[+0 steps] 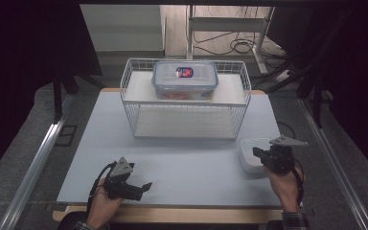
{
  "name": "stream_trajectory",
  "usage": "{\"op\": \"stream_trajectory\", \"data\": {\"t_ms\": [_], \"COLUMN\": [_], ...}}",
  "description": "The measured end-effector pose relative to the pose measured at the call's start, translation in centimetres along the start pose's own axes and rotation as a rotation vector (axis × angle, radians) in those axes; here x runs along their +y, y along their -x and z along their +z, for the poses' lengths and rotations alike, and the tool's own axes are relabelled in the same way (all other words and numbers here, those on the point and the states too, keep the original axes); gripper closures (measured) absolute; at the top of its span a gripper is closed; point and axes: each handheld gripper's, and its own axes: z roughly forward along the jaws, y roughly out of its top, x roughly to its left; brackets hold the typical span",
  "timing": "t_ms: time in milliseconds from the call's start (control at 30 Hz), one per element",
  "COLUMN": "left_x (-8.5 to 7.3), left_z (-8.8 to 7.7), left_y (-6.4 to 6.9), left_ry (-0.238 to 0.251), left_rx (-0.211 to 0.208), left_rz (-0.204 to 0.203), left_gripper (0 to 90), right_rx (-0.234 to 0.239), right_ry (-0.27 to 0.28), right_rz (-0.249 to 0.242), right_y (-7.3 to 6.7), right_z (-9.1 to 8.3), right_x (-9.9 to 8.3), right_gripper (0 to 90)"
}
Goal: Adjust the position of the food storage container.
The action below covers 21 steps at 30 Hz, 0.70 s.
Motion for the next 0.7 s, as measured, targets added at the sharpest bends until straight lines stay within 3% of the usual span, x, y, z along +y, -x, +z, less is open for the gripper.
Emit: {"op": "stream_trajectory", "data": {"t_ms": [467, 700], "left_x": [0.0, 0.0], "left_z": [0.1, 0.2], "left_y": [-0.1, -0.1], "left_ry": [-0.008, -0.013], "left_rx": [-0.009, -0.010], "left_rz": [-0.007, -0.008], "left_gripper": [3.0, 3.1], "right_rx": [-0.161, -0.211], "right_ry": [0.008, 0.015], "right_rz": [0.057, 0.091], "right_y": [4.4, 5.9], "right_z": [-0.6, -0.8], "right_x": [-0.7, -1.0], "right_gripper": [89.3, 89.2]}}
